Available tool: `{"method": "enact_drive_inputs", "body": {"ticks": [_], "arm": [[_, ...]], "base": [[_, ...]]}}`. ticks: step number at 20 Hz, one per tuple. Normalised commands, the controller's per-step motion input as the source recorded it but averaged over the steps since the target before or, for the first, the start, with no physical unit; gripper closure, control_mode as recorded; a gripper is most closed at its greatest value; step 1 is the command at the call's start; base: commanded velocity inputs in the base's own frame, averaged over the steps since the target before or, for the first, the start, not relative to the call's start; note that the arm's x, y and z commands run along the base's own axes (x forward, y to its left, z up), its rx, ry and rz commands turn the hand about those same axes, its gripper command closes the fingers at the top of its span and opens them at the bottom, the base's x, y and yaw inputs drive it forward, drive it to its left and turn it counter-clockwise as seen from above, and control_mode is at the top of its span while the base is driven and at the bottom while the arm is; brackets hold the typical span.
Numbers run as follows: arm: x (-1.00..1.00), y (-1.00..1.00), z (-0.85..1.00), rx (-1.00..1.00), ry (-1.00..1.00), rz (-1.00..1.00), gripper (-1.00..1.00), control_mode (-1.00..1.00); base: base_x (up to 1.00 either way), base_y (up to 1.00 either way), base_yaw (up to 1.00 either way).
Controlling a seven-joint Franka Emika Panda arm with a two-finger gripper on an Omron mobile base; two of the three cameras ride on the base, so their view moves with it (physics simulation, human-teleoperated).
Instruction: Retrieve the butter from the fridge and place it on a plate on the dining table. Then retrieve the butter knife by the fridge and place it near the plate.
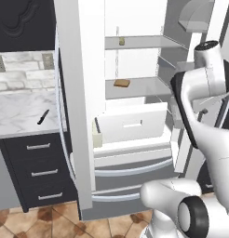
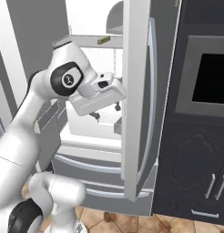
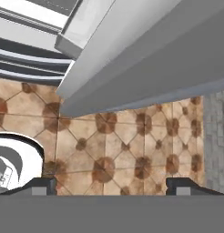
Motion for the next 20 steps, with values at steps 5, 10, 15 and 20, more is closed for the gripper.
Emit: {"method": "enact_drive_inputs", "body": {"ticks": [5, 10, 15, 20], "arm": [[0.39, 0.27, -0.06, -0.18, 0.21, 0.01, -1.0, -1.0], [0.56, 0.0, -0.14, -0.29, 0.02, 0.08, -1.0, -1.0], [0.43, 0.0, -0.06, -0.19, 0.01, 0.08, -1.0, -1.0], [0.39, -0.03, 0.0, -0.1, 0.08, 0.12, -1.0, -1.0]], "base": [[0.0, 0.0, 0.0], [0.0, 0.0, 0.0], [0.0, 0.0, 0.0], [0.0, 0.0, 0.0]]}}
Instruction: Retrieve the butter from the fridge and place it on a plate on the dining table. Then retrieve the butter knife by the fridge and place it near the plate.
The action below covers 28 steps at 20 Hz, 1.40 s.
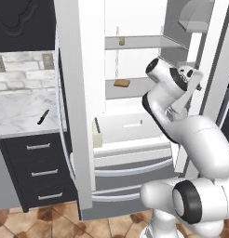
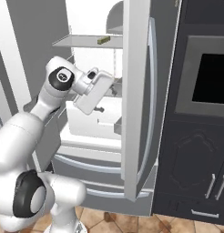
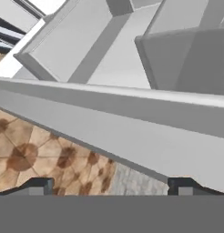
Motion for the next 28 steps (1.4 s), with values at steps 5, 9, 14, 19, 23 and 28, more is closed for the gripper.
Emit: {"method": "enact_drive_inputs", "body": {"ticks": [5, 9, 14, 19, 23, 28], "arm": [[0.51, -0.17, -0.03, -0.12, 0.1, 0.2, -1.0, -1.0], [0.08, -0.51, 0.0, -0.19, 0.16, 0.14, -1.0, -1.0], [0.0, -0.73, 0.0, -0.15, 0.18, 0.03, -1.0, -1.0], [-0.04, -0.95, 0.0, -0.1, 0.2, 0.0, -1.0, -1.0], [-0.01, -0.54, 0.0, -0.08, 0.17, 0.0, -1.0, -1.0], [-0.08, -0.01, 0.0, 0.0, 0.01, 0.0, -1.0, -1.0]], "base": [[0.0, 0.0, 0.0], [0.0, 0.0, 0.0], [0.0, 0.0, 0.0], [0.0, 0.0, 0.0], [0.0, 0.0, 0.0], [0.0, 0.0, 0.0]]}}
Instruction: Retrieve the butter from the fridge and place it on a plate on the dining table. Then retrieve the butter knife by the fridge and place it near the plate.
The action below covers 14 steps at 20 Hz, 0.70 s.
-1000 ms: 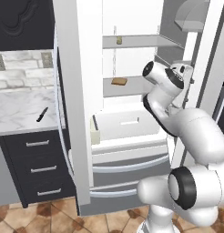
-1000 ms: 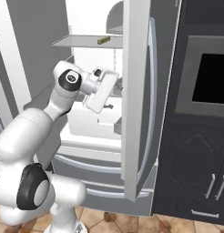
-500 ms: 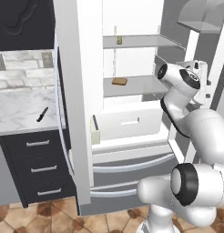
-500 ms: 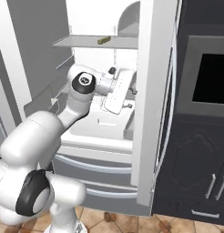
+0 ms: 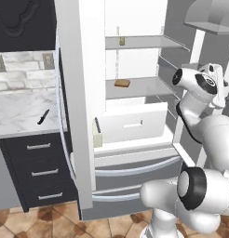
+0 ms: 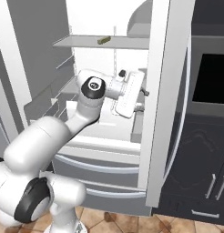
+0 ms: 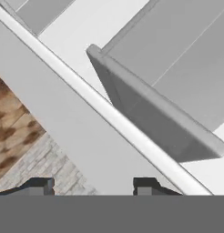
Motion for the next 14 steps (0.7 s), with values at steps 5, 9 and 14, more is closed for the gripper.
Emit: {"method": "enact_drive_inputs", "body": {"ticks": [5, 9, 14], "arm": [[-0.03, 0.46, 0.01, 0.18, -0.03, 0.0, -1.0, -1.0], [0.0, 0.68, 0.07, 0.29, -0.29, 0.0, -1.0, -1.0], [0.0, 0.39, 0.0, 0.52, -0.32, -0.08, -1.0, -1.0]], "base": [[0.0, 0.0, 0.0], [0.0, 0.0, 0.0], [0.0, 0.0, 0.0]]}}
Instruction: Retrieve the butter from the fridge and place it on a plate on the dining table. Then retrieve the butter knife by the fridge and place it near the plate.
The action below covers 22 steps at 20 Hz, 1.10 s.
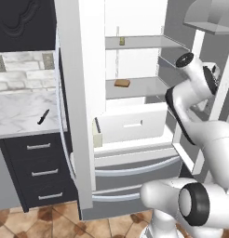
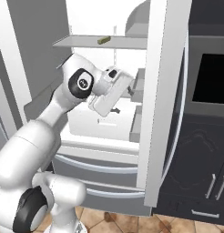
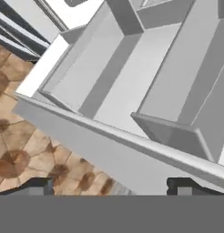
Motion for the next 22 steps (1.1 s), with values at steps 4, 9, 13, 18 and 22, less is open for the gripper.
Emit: {"method": "enact_drive_inputs", "body": {"ticks": [4, 9, 13, 18, 22], "arm": [[0.0, 0.43, -0.01, 0.72, -0.48, -0.22, -1.0, -1.0], [-0.03, 0.89, -0.19, 0.52, -0.6, -0.22, -1.0, -1.0], [-0.08, 0.98, -0.31, 0.26, -0.35, -0.19, -1.0, -1.0], [-0.01, 0.41, 0.01, 0.19, 0.24, -0.09, -1.0, -1.0], [-0.03, 0.07, 0.09, 0.2, 0.39, -0.01, -1.0, -1.0]], "base": [[0.0, 0.0, 0.0], [0.0, 0.0, 0.0], [0.0, 0.0, 0.0], [0.0, 0.0, 0.0], [0.0, 0.0, 0.0]]}}
